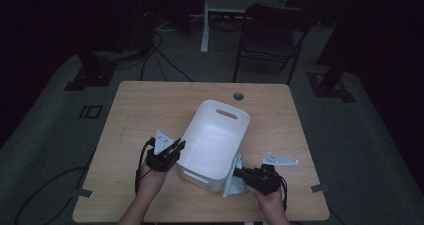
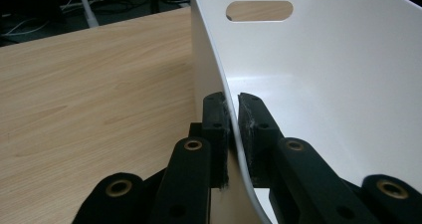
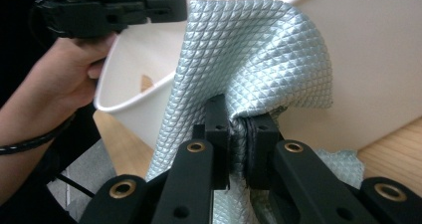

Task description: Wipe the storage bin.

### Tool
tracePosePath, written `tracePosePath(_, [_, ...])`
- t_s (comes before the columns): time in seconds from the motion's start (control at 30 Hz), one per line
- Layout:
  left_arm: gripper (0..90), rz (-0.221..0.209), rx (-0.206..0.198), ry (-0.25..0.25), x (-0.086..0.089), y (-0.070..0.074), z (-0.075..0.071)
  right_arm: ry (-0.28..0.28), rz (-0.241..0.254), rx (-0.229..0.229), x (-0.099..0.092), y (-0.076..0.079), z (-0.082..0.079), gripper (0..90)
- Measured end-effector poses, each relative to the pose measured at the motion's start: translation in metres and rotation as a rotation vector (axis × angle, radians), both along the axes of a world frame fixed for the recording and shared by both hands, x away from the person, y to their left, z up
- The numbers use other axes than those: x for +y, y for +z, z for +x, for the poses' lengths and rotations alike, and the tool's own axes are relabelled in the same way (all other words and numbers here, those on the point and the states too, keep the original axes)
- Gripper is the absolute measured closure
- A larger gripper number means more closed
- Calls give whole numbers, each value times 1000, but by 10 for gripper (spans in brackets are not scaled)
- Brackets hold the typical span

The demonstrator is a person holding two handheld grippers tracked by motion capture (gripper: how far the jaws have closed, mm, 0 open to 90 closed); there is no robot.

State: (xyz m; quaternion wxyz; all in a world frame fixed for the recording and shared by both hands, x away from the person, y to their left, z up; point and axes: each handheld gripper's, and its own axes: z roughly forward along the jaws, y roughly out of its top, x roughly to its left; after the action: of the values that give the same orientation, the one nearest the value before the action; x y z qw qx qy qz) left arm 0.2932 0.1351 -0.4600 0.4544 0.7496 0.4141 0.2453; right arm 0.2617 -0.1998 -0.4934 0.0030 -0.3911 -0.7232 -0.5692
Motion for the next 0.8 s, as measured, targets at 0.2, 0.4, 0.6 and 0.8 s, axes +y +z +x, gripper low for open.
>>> tracePosePath(0.2, [828, 4, -1, -4, 0, 0, 0, -24, -32, 41, -2, -12, 10, 835])
tracePosePath(0.4, [826, 5, -1, 3, -2, 0, 0, -46, -60, 101, -6, -26, 24, 835])
tracePosePath(0.6, [824, 5, -3, 3, -2, 0, 1, -81, -110, 170, -9, -42, 39, 835])
tracePosePath(0.8, [822, 5, -5, 6, -3, 0, 1, -120, -150, 244, -10, -55, 55, 835])
